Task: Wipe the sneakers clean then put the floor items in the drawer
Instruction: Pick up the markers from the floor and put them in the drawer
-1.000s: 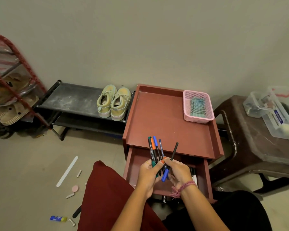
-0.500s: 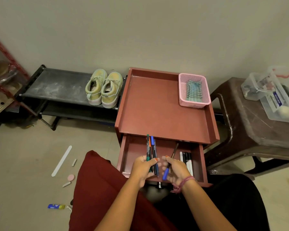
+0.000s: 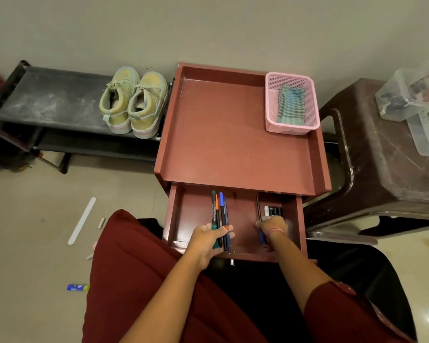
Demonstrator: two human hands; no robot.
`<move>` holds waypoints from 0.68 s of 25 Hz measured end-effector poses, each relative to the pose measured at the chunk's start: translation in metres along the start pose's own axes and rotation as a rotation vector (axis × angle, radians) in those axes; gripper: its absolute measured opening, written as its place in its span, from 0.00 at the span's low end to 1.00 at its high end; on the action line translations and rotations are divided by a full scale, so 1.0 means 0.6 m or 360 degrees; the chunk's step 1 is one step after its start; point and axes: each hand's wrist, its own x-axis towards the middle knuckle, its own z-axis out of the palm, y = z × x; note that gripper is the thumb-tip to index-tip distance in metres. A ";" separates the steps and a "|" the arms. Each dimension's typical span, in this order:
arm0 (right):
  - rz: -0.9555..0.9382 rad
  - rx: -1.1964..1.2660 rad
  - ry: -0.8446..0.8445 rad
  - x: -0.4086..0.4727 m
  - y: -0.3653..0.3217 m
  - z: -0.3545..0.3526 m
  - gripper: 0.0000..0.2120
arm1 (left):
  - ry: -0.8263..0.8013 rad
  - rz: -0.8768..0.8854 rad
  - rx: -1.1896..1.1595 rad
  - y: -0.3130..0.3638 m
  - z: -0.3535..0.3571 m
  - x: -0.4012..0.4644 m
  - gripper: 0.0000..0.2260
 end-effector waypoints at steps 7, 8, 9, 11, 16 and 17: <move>-0.0123 -0.0362 0.0128 0.040 0.018 0.052 0.12 | 0.0096 0.0010 -0.0024 -0.009 -0.008 0.024 0.07; -0.0164 -0.0414 0.0130 0.045 0.023 0.059 0.12 | 0.0103 0.0011 -0.0038 -0.009 -0.009 0.025 0.07; -0.0206 -0.0499 0.0126 0.050 0.027 0.064 0.12 | 0.0109 0.0009 -0.0054 -0.010 -0.010 0.027 0.07; -0.0295 -0.0665 0.0146 0.058 0.032 0.070 0.11 | 0.0110 0.0004 -0.0075 -0.009 -0.009 0.029 0.08; -0.0317 -0.0720 0.0177 0.072 0.044 0.074 0.16 | 0.0106 -0.0013 -0.0077 -0.009 -0.004 0.032 0.08; -0.0284 -0.0682 0.0189 0.074 0.045 0.074 0.16 | 0.0108 -0.0015 -0.0077 -0.008 -0.005 0.033 0.08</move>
